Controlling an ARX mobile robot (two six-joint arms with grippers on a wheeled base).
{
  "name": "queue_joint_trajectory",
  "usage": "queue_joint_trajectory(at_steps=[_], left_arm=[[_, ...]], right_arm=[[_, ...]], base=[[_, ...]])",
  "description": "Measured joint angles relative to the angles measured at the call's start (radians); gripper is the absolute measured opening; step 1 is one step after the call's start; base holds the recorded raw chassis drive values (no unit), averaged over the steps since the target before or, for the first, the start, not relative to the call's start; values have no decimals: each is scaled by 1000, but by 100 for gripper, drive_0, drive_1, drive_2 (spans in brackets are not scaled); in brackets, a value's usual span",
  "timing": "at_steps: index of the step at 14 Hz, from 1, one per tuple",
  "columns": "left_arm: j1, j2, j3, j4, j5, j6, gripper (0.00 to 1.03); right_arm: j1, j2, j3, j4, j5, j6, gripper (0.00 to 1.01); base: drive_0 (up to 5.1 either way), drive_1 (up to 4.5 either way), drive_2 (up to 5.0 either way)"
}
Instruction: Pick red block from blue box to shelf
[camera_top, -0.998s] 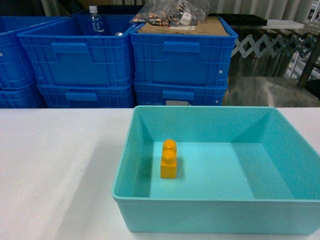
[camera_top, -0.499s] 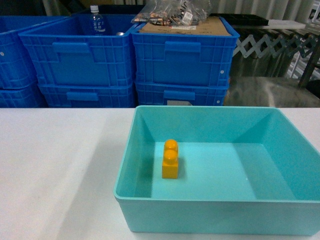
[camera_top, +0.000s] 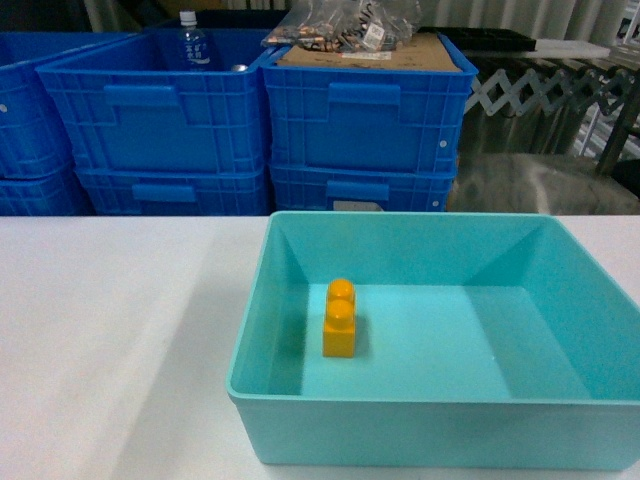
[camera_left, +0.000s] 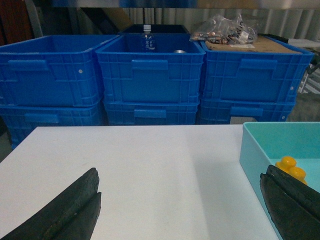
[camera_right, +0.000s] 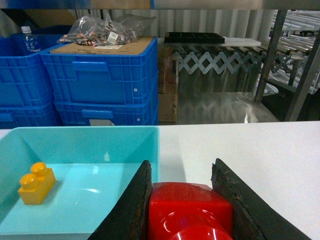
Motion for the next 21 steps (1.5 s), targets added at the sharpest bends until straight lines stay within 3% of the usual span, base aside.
queue_joint_trajectory(at_steps=[5,6,7,21], left_arm=[[0,0,0,0,0,0,98],[0,0,0,0,0,0,98],[0,0,0,0,0,0,98],[1,0,0,0,0,0,98]], right_arm=[[0,-85,0,-88,0,0,29],[0,-169,1,-228,-1,0,29],[0,-250,1,-254,0,0,29],[0,-250,0,-263,0,0,29]], base=[[0,0,0],[0,0,0],[0,0,0],[-54,-54,-54]])
